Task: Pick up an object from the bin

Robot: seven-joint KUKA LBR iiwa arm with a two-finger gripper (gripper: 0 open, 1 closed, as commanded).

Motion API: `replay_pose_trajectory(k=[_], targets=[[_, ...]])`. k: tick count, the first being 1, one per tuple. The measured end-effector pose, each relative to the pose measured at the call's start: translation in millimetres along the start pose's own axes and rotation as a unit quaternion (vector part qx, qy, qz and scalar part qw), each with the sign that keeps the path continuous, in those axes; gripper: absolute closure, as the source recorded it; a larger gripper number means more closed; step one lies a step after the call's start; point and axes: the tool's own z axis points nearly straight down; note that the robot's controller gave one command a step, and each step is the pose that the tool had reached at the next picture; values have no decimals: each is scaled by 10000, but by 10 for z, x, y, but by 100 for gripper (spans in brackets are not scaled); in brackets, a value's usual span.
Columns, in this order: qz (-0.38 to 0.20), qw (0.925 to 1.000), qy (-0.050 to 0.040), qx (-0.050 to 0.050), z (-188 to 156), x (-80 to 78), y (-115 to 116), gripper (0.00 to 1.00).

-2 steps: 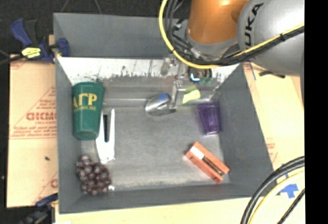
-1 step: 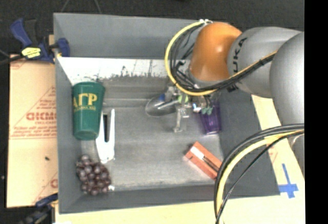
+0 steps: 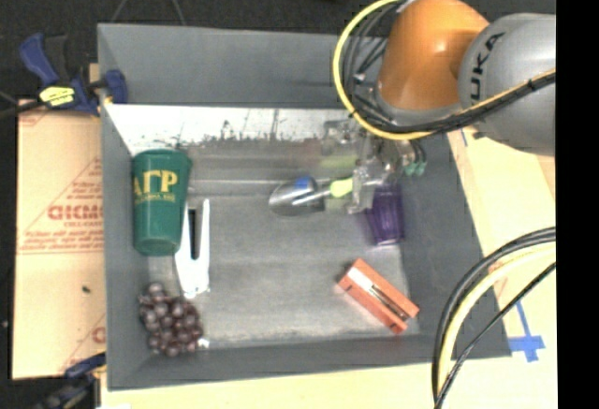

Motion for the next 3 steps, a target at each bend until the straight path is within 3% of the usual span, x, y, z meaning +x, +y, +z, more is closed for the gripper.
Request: replay_pose_trajectory(k=[1, 2, 3], targets=[[515, 9986, 112, -15, 959, 95, 168, 0], [292, 9996, 20, -5, 948, 103, -109, 0], [872, 9962, 39, -9, 934, 61, -74, 100]])
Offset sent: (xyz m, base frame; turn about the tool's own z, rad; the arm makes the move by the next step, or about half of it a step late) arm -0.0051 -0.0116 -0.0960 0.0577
